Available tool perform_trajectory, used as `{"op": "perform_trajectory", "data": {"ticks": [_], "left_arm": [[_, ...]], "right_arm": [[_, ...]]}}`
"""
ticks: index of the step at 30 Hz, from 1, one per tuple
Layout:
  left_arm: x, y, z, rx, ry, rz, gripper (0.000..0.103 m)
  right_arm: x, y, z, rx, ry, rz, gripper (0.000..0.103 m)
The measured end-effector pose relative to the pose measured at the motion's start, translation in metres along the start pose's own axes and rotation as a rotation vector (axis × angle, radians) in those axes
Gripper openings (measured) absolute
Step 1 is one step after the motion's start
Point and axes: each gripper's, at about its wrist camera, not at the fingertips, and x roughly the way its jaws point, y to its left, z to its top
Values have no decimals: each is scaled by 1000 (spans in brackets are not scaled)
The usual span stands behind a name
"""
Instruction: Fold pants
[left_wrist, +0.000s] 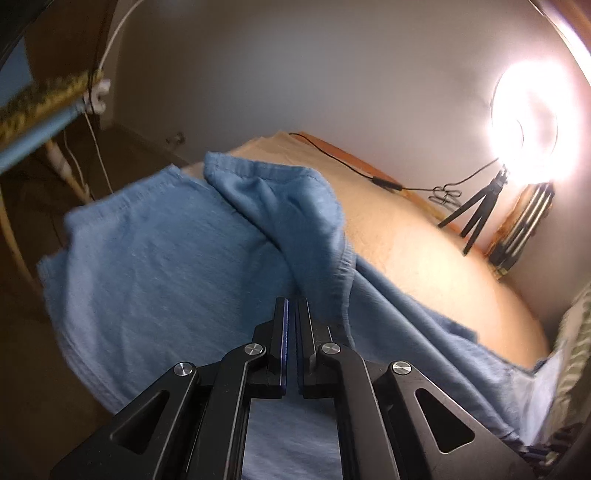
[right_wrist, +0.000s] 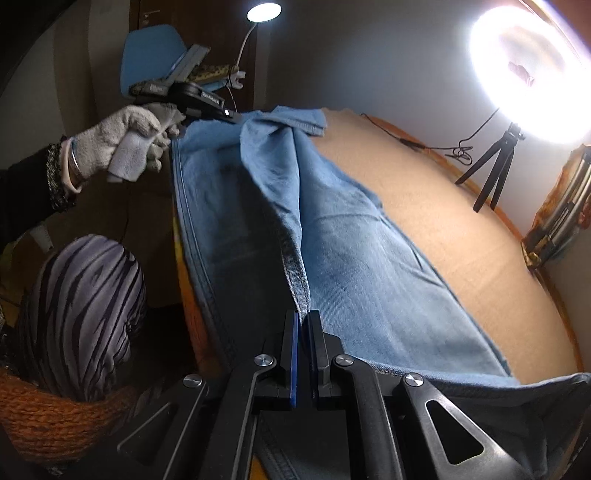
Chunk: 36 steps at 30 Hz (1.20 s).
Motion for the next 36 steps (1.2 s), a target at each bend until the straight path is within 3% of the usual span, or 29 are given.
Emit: {"op": "perform_trajectory", "data": {"ticks": [2, 4, 6, 10, 14, 17, 18, 19, 21, 23, 26, 30, 33, 36], "left_arm": [[-3, -4, 6, 43, 3, -12, 14], [-2, -12, 13, 80, 5, 0, 50], [1, -23, 20, 109, 9, 18, 58], [22, -51, 26, 230, 53, 87, 61], [55, -62, 27, 309, 114, 185, 61], [73, -54, 30, 275, 148, 226, 60], [78, -48, 32, 246, 150, 226, 50], [80, -44, 34, 235, 146, 236, 32], [84, -33, 40, 208, 135, 240, 13], [79, -21, 47, 151, 110, 205, 6], [58, -8, 58, 62, 40, 135, 5], [-9, 16, 60, -17, -126, 66, 5], [-38, 48, 36, -92, -152, 51, 5], [-34, 75, 10, -94, -93, 98, 5]], "right_arm": [[4, 0, -1, 10, 5, 3, 2], [6, 0, -1, 15, 8, 2, 2], [5, 2, -1, 21, 8, -1, 2], [1, 5, -3, 34, 3, -6, 2], [-5, 4, 0, 41, -11, -18, 2], [-10, 1, 2, 60, -30, -32, 2], [-10, 1, 2, 64, -34, -38, 2], [-11, 1, 3, 67, -37, -44, 2], [-11, 0, 4, 71, -40, -53, 2], [-11, -1, 4, 75, -42, -62, 2], [-11, -1, 6, 72, -42, -78, 2], [-21, 0, 9, 73, -59, -90, 2], [-30, 8, 12, 63, -71, -82, 2], [-29, 19, 11, 46, -55, -56, 2]]}}
